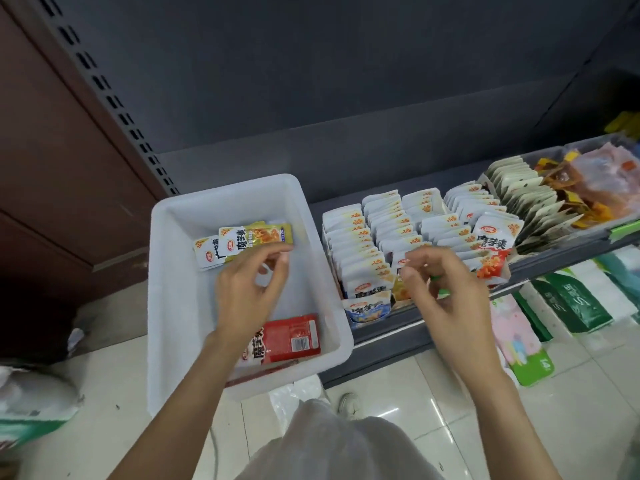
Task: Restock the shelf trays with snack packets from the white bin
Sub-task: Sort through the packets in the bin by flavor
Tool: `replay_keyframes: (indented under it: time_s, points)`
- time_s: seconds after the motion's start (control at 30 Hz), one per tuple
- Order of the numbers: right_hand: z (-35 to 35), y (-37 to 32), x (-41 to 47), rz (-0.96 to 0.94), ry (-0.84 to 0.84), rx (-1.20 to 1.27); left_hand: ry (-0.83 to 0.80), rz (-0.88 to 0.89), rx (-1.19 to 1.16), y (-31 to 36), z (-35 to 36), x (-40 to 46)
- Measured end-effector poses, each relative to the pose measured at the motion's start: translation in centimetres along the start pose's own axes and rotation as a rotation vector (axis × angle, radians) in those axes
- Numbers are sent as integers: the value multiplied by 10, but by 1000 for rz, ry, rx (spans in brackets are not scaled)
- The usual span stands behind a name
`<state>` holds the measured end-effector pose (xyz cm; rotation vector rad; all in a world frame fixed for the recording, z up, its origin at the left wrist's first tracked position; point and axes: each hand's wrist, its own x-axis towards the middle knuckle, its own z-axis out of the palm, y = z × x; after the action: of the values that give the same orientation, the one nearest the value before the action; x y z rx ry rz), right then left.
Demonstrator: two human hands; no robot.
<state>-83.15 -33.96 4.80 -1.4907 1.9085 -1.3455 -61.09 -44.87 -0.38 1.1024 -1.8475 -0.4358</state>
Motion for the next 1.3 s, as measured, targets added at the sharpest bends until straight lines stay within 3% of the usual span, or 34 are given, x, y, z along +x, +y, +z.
replay_keyframes:
  time_s: [0.13, 0.23, 0.33, 0.4, 0.57, 0.63, 0.9, 0.97, 1.1, 1.2, 1.3]
  points:
    - [49, -49, 32, -211, -201, 52, 34, -163, 166, -55, -29, 6]
    - [136, -53, 60, -305, -452, -154, -159, -368, 307, -109, -29, 12]
    - [229, -21, 89, -210, -707, -559, -399, -499, 376, -138, -17, 18]
    - [267, 2, 103, -117, -784, -706, -535, -547, 403, -150, -10, 20]
    - [294, 38, 117, -52, -855, -747, -719, -541, 531, -163, -3, 14]
    - [295, 47, 111, -32, -892, -779, -702, -554, 502, -161, -3, 13]
    - [278, 43, 58, 8, -672, -969, -495, -663, 173, -138, 1, 2]
    - [274, 42, 51, 66, -629, -878, -430, -766, 36, -136, 1, -1]
    - [256, 30, 46, 337, -495, -404, -216, -906, -221, -121, -9, 0]
    - [227, -2, 39, 266, -342, -105, -39, -849, -517, -87, -33, 8]
    - [186, -45, 29, 343, -279, 405, -188, -767, -721, -51, -61, 13]
